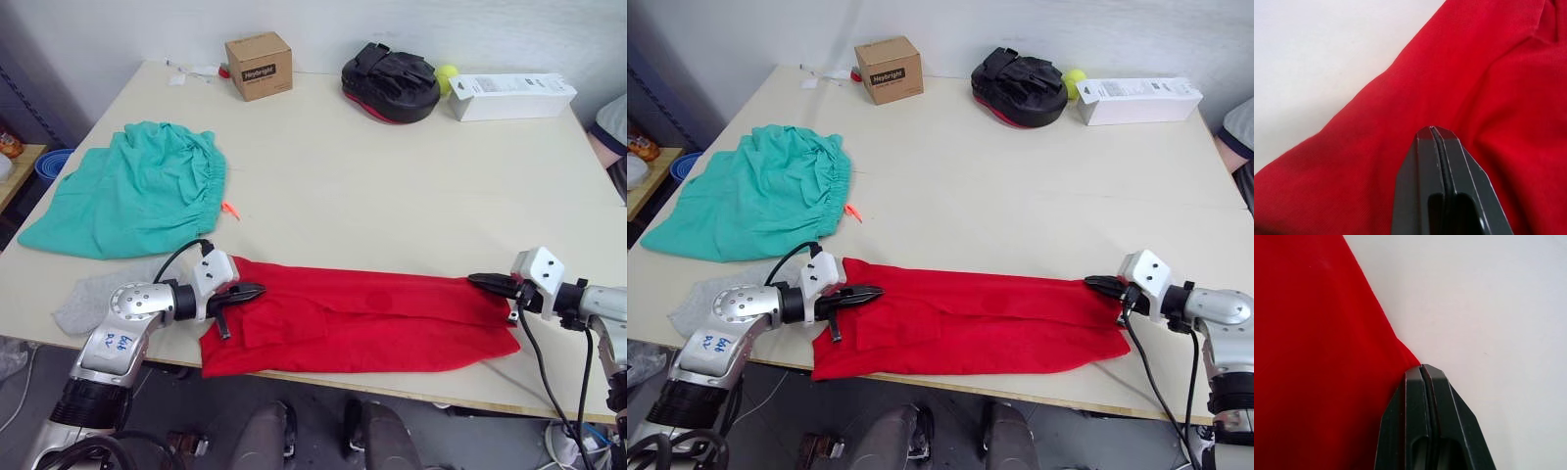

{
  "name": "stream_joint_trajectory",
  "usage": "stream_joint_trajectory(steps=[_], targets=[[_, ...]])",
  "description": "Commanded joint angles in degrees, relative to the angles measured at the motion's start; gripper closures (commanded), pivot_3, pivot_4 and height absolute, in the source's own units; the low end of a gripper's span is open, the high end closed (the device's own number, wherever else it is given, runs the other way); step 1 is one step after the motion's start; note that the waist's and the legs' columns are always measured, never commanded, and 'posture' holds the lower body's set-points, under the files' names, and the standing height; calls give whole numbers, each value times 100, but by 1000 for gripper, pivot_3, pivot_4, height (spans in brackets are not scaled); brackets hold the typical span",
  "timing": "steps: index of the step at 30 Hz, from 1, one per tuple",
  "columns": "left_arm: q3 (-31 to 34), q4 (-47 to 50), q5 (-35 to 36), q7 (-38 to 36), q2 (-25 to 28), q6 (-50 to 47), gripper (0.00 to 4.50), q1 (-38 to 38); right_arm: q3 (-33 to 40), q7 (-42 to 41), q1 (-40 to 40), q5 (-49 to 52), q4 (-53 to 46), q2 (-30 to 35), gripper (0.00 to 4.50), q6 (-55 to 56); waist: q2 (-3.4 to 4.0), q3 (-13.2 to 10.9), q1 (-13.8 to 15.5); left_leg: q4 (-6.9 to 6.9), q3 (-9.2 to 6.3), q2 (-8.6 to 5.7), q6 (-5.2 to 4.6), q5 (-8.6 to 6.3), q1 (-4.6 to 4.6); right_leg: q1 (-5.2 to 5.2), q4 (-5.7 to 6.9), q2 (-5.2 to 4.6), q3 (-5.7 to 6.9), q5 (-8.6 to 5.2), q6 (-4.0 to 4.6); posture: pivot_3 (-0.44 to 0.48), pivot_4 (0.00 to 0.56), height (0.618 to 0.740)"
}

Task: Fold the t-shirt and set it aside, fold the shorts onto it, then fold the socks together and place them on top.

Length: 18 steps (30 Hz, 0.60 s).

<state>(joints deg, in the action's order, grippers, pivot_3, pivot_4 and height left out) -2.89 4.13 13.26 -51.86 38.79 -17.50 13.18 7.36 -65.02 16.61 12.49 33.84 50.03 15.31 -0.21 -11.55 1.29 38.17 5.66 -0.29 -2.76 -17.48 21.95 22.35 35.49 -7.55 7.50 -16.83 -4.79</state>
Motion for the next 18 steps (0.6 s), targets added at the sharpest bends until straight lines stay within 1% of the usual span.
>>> stream_joint_trajectory(steps=[1,3,5,7,10,11,14,16,18], targets=[[-42,-158,-219,90,78,-24,4489,-118,115,206,-200,-216,262,170,4500,86,1,5,-7,0,0,0,0,0,-1,0,0,0,-1,0,0,0,150,740],[-38,-183,-214,89,71,43,4489,-115,136,326,-213,-239,298,178,4500,148,4,9,-10,-2,-1,0,22,-12,-3,0,0,0,-1,0,0,0,150,740],[52,-254,-105,44,-37,368,4489,-109,205,439,-205,-209,354,175,4500,235,4,9,-10,-2,0,0,23,-12,-5,-1,2,0,-2,0,0,0,150,740],[215,-264,143,-88,-156,727,4489,-104,409,311,-211,160,201,114,4500,160,4,9,-3,-1,0,0,24,-12,-5,-1,1,0,-2,0,0,0,150,740],[554,-50,702,-284,-317,841,4489,-88,711,-123,-369,893,-439,38,4500,-259,7,5,2,-1,-3,1,22,-12,9,10,-1,0,1,0,0,0,150,740],[664,49,924,-369,-357,793,4489,-77,759,-230,-461,1071,-730,41,4500,-469,7,5,-4,-2,-6,1,-7,5,20,17,-2,0,4,0,0,0,150,740],[830,335,1462,-540,-391,438,4489,-62,792,-241,-696,1499,-1644,-26,4500,-1144,12,2,-27,-3,-8,2,-7,5,20,17,-3,1,6,-1,1,0,150,740],[720,453,1449,-521,-360,262,4489,-58,678,-140,-901,1629,-2254,-177,4500,-1468,12,3,-36,-3,-8,4,-7,5,18,14,-3,3,7,-1,1,0,150,740],[445,469,1144,-457,-331,250,4489,-63,477,-41,-1147,1611,-2753,-420,4500,-1631,12,3,-24,-4,-11,4,-6,5,15,10,-3,5,9,-1,1,0,150,740]])
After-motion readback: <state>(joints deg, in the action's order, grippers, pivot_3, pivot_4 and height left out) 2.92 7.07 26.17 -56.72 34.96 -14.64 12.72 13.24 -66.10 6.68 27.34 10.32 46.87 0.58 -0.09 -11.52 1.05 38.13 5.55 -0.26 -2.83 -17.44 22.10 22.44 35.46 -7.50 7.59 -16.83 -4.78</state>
